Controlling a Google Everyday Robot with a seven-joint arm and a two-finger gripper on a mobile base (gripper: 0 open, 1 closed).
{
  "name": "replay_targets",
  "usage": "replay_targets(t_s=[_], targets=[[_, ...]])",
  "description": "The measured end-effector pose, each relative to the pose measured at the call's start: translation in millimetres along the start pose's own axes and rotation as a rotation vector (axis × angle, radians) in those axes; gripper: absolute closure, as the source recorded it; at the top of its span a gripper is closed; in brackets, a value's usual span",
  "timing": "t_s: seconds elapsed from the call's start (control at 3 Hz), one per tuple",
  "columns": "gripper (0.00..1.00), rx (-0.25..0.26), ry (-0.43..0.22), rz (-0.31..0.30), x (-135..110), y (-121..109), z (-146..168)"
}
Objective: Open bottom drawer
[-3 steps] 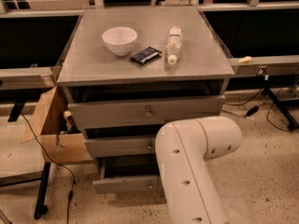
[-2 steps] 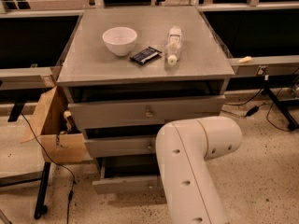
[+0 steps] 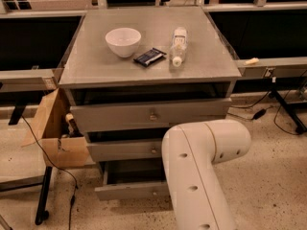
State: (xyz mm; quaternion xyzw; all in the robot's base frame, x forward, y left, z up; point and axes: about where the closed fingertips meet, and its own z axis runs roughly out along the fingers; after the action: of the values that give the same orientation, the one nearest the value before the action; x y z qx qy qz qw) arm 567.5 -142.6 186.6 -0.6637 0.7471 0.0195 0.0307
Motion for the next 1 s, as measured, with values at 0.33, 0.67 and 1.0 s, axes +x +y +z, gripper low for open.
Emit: replay_targets(t_s=[0.33, 0.67, 1.0], targets=[[1.00, -0.001, 0.000, 0.001, -0.8, -2.1, -2.1], [1.00, -0.006, -0.003, 0.004, -1.6, -3.0, -2.8], [1.00, -0.006, -0.003, 0.004, -2.4, -5.4, -4.4]])
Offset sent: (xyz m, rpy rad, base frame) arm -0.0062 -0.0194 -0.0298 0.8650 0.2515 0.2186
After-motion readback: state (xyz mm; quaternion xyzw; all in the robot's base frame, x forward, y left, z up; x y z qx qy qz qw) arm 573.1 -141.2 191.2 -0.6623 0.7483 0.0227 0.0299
